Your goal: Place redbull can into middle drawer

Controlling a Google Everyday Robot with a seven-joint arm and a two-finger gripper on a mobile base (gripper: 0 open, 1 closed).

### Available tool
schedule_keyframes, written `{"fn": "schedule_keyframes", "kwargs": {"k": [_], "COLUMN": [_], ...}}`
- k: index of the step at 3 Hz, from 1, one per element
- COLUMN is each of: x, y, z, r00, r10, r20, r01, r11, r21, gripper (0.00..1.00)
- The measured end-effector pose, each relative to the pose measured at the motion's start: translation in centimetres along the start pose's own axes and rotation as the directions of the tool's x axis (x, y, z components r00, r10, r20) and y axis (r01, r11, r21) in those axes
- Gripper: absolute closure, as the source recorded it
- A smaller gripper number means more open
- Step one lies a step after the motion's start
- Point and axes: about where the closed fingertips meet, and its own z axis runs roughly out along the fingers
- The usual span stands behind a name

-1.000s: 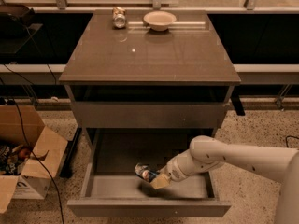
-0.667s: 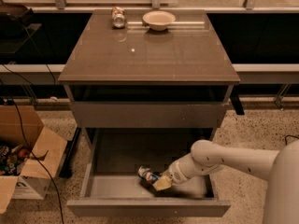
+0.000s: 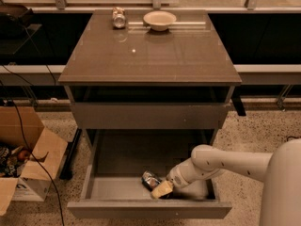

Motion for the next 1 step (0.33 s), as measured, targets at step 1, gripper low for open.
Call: {"fn": "schedule_keyframes", "kwargs": {"k": [1], "x": [0.0], "y": [0.0], "z": [0.0], "r00": [1.0], "r10": [0.0], "r20": [0.0], "r01": [0.0], "r11": [1.0], "r21": [0.0], "gripper": [0.0]}}
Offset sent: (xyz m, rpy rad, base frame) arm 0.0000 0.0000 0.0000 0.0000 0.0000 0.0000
